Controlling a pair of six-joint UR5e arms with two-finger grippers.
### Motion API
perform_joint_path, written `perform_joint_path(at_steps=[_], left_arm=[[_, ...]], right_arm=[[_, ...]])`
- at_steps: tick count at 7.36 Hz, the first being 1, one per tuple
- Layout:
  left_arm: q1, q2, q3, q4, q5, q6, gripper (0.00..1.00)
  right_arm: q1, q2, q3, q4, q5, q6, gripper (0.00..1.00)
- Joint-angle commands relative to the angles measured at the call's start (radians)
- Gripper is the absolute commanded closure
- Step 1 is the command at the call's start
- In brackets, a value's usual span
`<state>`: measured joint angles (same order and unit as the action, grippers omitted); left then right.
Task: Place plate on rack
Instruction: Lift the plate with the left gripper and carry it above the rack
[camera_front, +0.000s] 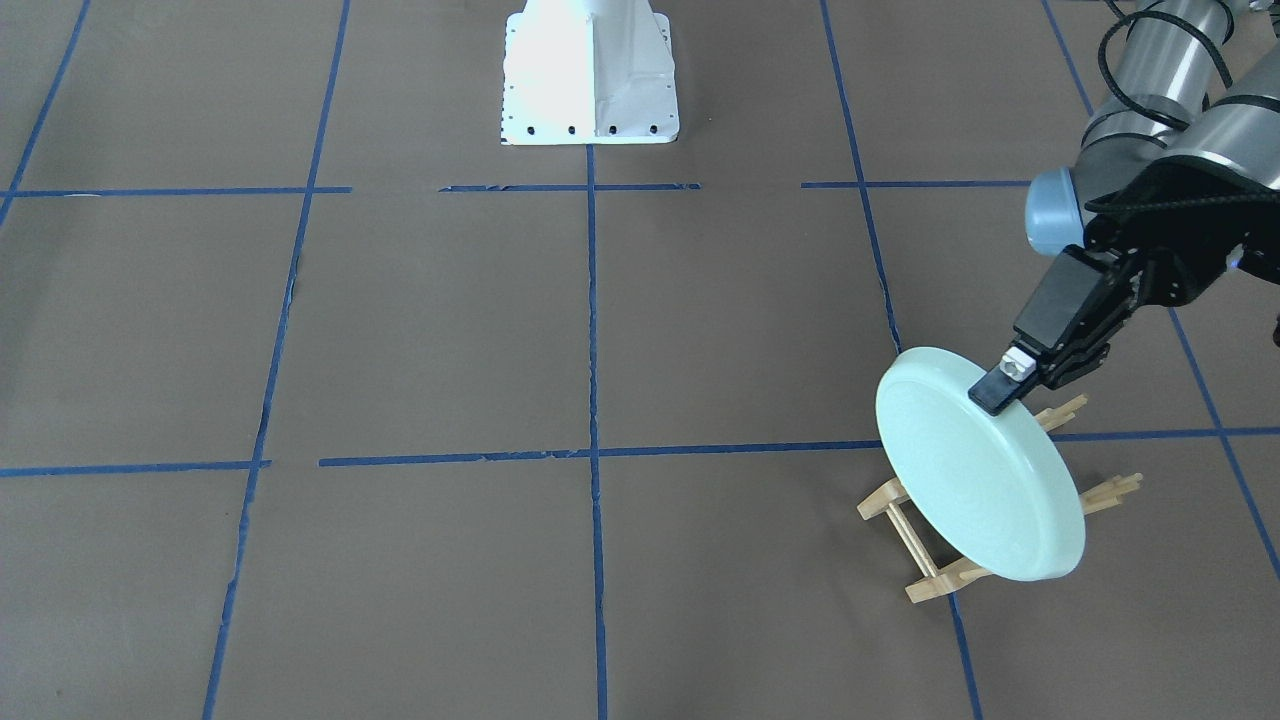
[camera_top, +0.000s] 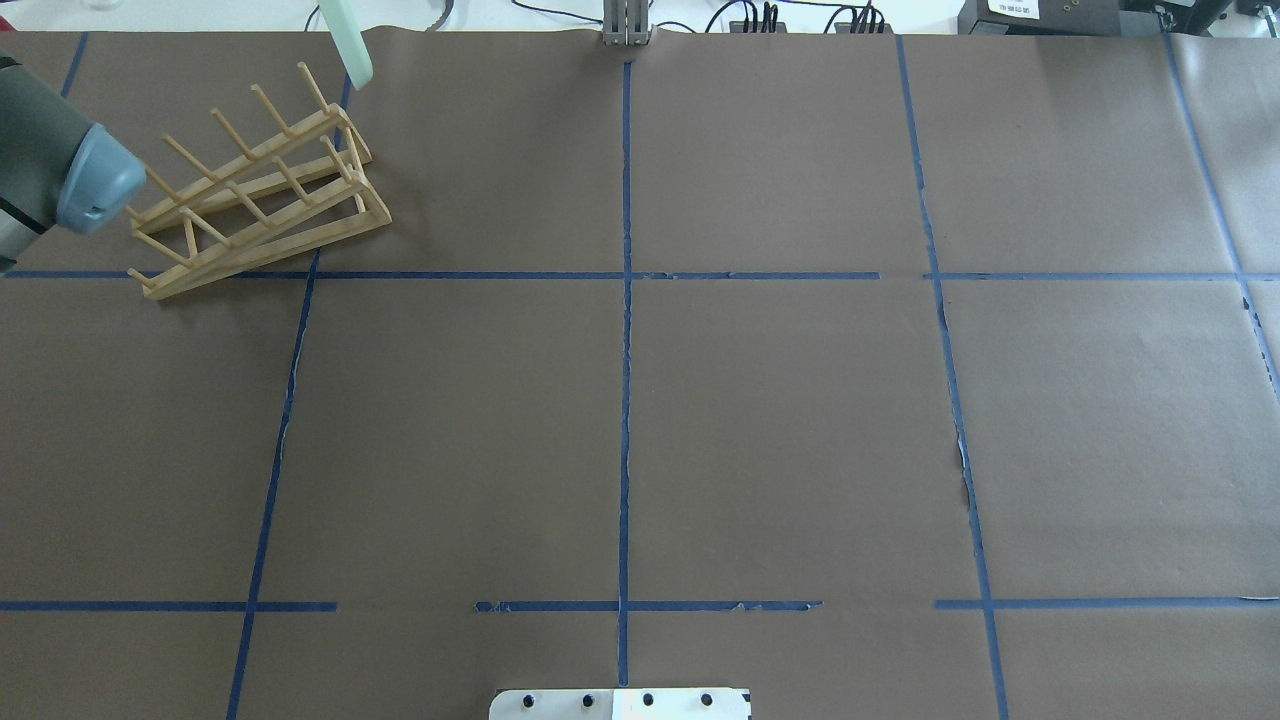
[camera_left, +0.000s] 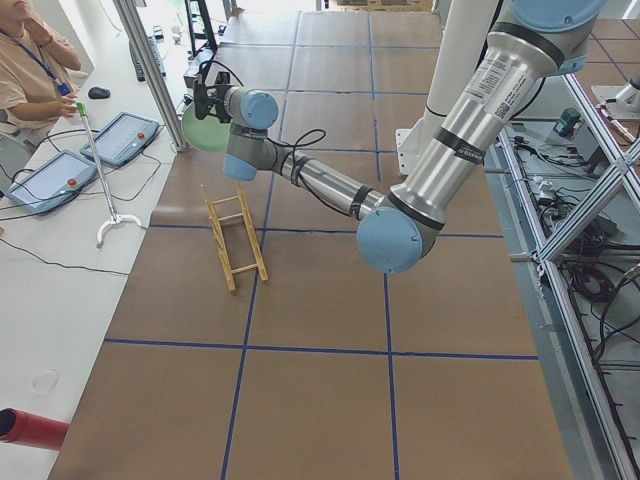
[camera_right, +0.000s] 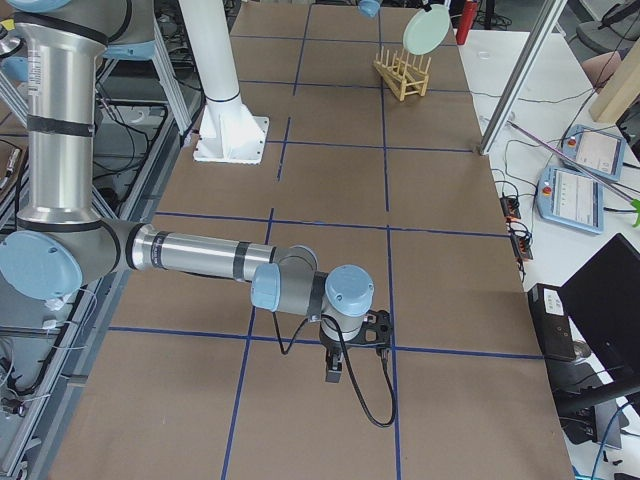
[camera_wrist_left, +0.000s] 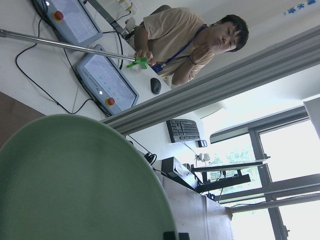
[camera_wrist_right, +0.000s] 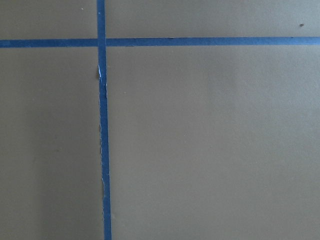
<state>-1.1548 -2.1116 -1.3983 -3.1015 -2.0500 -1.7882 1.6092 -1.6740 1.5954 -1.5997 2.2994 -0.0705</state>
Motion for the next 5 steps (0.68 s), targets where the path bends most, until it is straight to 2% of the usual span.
perform_joint_path(at_steps=[1, 3, 5], left_arm=[[-0.041, 0.043, 0.044, -0.089, -0.042, -0.004, 1.00], [-0.075, 0.116, 0.047, -0.124, -0.110, 0.006, 1.00], [-0.068, 0.110, 0.074, -0.124, -0.110, 0.007, 1.00]], right_arm=[[0.000, 0.000, 0.000, 0.001, 0.000, 0.000, 0.00], [0.000, 0.000, 0.000, 0.000, 0.000, 0.000, 0.00], [0.000, 0.000, 0.000, 0.000, 0.000, 0.000, 0.00]])
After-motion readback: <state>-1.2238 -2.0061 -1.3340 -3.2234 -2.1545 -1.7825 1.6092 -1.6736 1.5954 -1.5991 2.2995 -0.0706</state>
